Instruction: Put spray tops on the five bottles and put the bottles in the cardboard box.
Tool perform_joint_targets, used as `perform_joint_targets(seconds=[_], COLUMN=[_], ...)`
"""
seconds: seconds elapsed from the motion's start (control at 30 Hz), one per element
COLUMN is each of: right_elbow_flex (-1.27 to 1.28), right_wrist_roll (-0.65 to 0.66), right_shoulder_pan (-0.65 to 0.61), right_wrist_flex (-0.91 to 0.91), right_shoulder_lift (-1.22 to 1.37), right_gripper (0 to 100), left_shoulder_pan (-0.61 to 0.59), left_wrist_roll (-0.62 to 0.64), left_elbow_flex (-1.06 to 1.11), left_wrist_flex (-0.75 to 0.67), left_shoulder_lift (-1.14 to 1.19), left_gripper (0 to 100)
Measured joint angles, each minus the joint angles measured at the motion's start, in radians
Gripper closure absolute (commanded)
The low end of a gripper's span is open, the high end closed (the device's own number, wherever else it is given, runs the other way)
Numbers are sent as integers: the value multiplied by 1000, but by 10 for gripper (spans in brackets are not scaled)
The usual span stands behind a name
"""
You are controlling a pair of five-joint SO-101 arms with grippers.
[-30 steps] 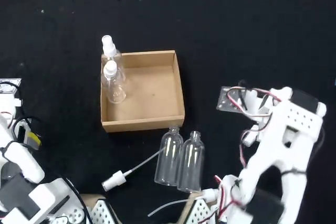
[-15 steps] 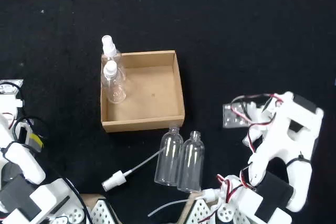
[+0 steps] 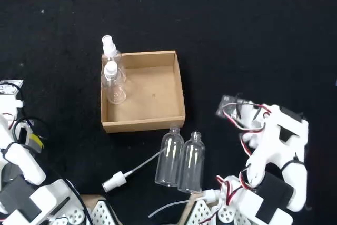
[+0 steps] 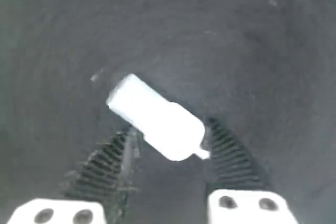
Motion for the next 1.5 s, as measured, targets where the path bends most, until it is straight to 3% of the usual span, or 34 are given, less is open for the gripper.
perform_joint_targets(seconds=[0.27, 0.37, 0.47, 0.57, 0.8, 0.97, 1.13, 1.33, 1.5], right_elbow_flex=[-34, -66, -72, -95, -104, -104, -91, 41, 57], right_wrist_roll=[-523, -686, -735, -680, -287, -91, -23, -17, -15], right_shoulder_pan=[17, 63, 87, 89, 89, 89, 89, 89, 89], right_wrist_flex=[0, 0, 12, 91, 149, 149, 126, -71, -100], right_shoulder_lift=[0, 0, 0, 0, 0, 0, 0, 0, -2], right_gripper=[891, 819, 712, 685, 717, 765, 779, 786, 943], left_shoulder_pan=[0, 0, 0, 0, 0, 0, 0, 0, 0], left_wrist_roll=[0, 0, 0, 0, 0, 0, 0, 0, 0], left_elbow_flex=[0, 0, 0, 0, 0, 0, 0, 0, 0], left_wrist_flex=[0, 0, 0, 0, 0, 0, 0, 6, 6], left_shoulder_lift=[0, 0, 0, 0, 0, 0, 0, 0, 0], left_gripper=[970, 970, 970, 970, 970, 970, 970, 970, 970])
